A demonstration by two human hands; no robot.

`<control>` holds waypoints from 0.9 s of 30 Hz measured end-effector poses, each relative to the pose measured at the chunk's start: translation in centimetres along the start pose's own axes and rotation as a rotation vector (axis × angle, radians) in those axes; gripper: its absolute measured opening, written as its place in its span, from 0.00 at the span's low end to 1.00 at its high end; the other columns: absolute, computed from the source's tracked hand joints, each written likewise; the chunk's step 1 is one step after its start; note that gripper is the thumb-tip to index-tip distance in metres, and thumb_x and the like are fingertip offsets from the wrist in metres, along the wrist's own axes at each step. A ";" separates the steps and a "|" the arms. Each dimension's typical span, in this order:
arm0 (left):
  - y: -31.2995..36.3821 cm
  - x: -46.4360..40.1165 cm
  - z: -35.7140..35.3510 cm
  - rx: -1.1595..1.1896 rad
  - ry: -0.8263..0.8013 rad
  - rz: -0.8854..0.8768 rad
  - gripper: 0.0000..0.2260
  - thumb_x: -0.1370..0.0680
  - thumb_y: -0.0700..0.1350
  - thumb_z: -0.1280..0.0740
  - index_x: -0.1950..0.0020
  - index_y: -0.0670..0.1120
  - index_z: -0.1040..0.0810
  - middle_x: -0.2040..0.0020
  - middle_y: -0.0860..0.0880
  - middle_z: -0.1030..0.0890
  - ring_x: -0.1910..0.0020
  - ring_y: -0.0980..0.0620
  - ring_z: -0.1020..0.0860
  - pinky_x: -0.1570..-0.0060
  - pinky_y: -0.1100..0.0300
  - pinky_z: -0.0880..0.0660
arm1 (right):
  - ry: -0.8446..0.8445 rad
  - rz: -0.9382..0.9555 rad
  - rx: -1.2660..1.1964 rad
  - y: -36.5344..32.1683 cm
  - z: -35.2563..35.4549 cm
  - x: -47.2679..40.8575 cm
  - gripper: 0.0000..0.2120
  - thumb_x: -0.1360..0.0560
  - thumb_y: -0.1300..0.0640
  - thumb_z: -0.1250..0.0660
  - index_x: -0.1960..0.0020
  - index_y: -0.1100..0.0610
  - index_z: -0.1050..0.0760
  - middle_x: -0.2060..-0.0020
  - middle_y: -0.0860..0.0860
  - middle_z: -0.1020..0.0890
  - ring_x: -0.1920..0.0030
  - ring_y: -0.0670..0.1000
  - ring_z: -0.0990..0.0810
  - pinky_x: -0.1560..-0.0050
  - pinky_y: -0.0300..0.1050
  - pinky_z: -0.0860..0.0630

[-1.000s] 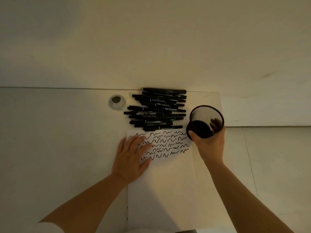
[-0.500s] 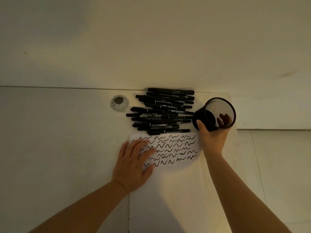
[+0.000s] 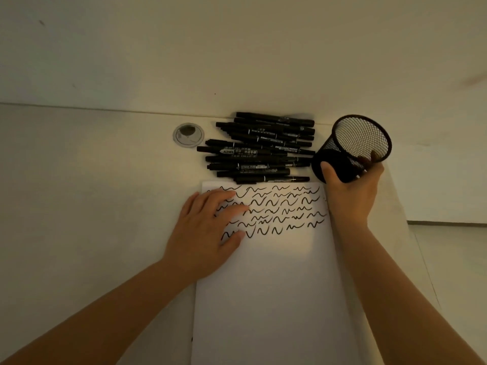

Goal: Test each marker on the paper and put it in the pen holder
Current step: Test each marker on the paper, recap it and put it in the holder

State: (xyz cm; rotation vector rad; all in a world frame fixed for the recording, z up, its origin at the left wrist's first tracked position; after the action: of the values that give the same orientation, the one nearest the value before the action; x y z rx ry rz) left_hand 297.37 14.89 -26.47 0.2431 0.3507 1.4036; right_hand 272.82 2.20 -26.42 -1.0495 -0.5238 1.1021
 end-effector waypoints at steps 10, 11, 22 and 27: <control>-0.6 -0.1 -0.9 0.014 0.128 -0.063 0.18 0.24 0.55 0.41 0.34 0.58 0.32 0.32 0.55 0.33 0.33 0.54 0.38 0.32 0.56 0.42 | -0.057 0.102 0.051 0.0 1.0 2.4 0.38 0.29 0.51 0.32 0.27 0.59 0.47 0.31 0.55 0.32 0.33 0.55 0.31 0.36 0.50 0.32; -0.6 -0.2 -0.8 0.016 0.130 -0.062 0.17 0.24 0.55 0.41 0.34 0.58 0.32 0.32 0.55 0.33 0.33 0.54 0.38 0.32 0.56 0.42 | -0.061 0.107 0.074 -0.1 1.3 3.1 0.34 0.29 0.51 0.33 0.29 0.59 0.43 0.34 0.56 0.29 0.34 0.56 0.30 0.38 0.51 0.31; -0.8 -0.5 -0.7 0.022 0.131 -0.023 0.17 0.24 0.55 0.40 0.36 0.58 0.31 0.33 0.57 0.32 0.34 0.55 0.37 0.35 0.58 0.40 | -0.257 0.338 0.484 -0.2 1.8 6.5 0.18 0.25 0.53 0.38 0.36 0.57 0.29 0.38 0.55 0.27 0.37 0.55 0.33 0.40 0.46 0.36; -2.0 -2.0 0.9 0.231 0.288 0.114 0.09 0.24 0.49 0.37 0.44 0.54 0.25 0.45 0.55 0.24 0.44 0.55 0.28 0.45 0.60 0.32 | -0.239 0.464 0.648 -1.1 1.5 6.7 0.17 0.24 0.53 0.41 0.37 0.57 0.29 0.39 0.55 0.27 0.40 0.55 0.32 0.42 0.47 0.34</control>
State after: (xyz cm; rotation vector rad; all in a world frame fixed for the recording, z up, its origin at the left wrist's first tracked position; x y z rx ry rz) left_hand 299.28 12.64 -26.21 0.2525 0.7489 1.5142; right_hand 274.90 8.84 -25.71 -0.4718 -0.0763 1.6762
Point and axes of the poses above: each hand's wrist, its own x-axis away from the middle knuckle, its own z-axis out of the back of the hand, y = z × x, the point moved 3 cm from there along -x, towards the middle knuckle
